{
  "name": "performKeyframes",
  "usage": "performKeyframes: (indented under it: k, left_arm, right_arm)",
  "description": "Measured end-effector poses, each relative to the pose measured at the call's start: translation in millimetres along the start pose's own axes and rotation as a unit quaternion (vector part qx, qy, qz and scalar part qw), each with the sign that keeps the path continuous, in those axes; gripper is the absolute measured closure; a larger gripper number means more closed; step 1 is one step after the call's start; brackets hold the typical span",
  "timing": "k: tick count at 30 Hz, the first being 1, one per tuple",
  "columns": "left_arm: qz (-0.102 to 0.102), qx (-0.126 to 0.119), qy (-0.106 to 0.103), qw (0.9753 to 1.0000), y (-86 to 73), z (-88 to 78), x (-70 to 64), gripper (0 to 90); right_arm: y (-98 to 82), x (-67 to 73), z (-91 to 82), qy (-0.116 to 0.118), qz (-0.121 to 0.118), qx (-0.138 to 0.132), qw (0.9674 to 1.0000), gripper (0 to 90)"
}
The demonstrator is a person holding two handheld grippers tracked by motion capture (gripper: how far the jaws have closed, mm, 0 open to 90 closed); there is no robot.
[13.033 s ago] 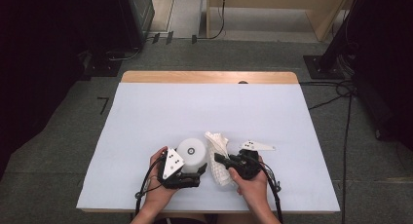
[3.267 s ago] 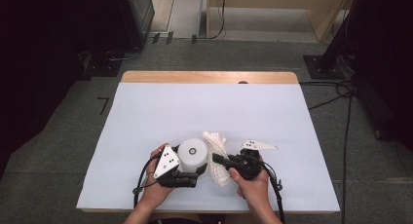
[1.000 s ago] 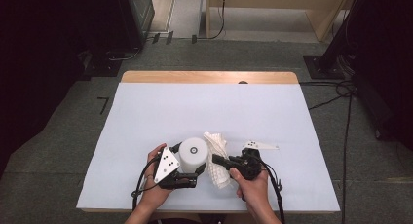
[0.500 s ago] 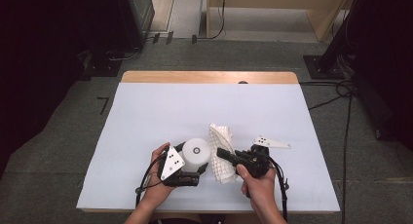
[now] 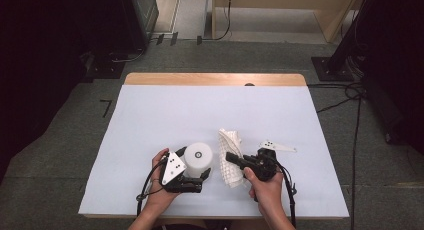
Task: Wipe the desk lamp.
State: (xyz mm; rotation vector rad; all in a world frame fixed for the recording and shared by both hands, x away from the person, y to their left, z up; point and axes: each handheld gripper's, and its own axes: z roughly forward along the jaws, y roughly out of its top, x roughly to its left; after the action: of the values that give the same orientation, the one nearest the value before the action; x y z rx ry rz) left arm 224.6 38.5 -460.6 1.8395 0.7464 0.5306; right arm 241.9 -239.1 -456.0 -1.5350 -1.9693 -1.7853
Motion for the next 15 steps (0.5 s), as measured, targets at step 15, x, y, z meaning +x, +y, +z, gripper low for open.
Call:
performKeyframes:
  k: [15]
  left_arm:
    - [-0.019, 0.032, 0.047, 0.9982, -1.9, 8.6, -10.0, 8.9]
  right_arm:
    - [-12.4, -7.4, 14.5, -0.019, -0.009, 0.035, 0.9992, 77.7]
